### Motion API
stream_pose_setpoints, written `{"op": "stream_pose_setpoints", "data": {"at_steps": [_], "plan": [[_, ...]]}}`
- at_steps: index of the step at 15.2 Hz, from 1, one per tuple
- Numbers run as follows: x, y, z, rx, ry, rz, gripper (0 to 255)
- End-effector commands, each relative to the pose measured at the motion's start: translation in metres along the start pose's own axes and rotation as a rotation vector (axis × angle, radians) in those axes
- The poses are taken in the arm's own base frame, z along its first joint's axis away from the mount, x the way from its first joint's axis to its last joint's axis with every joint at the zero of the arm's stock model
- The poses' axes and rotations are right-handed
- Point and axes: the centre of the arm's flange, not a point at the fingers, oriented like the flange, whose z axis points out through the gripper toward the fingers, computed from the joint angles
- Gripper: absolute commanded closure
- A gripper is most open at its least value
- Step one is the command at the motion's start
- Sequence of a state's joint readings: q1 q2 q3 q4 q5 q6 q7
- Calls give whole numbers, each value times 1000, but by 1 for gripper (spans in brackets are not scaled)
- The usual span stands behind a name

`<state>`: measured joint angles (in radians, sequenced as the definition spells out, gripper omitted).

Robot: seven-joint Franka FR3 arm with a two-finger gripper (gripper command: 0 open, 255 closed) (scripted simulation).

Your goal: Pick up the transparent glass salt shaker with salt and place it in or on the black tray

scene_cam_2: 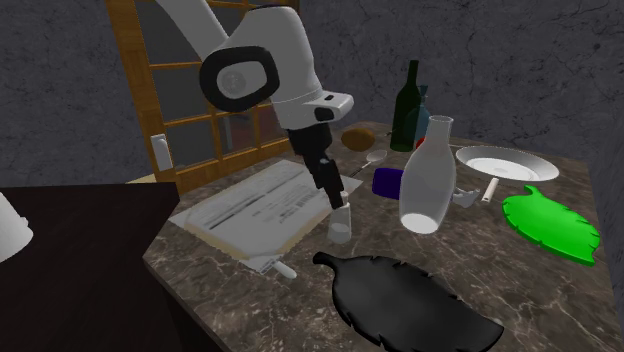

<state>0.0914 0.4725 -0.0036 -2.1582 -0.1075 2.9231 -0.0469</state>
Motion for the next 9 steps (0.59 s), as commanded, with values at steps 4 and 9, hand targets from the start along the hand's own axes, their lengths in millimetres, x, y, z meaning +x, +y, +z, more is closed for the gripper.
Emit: {"op": "stream_pose_setpoints", "data": {"at_steps": [4, 9], "plan": [[2, -2, 30, 1, 2, -2, 0], [2, -2, 43, 1, 2, -2, 0]]}}
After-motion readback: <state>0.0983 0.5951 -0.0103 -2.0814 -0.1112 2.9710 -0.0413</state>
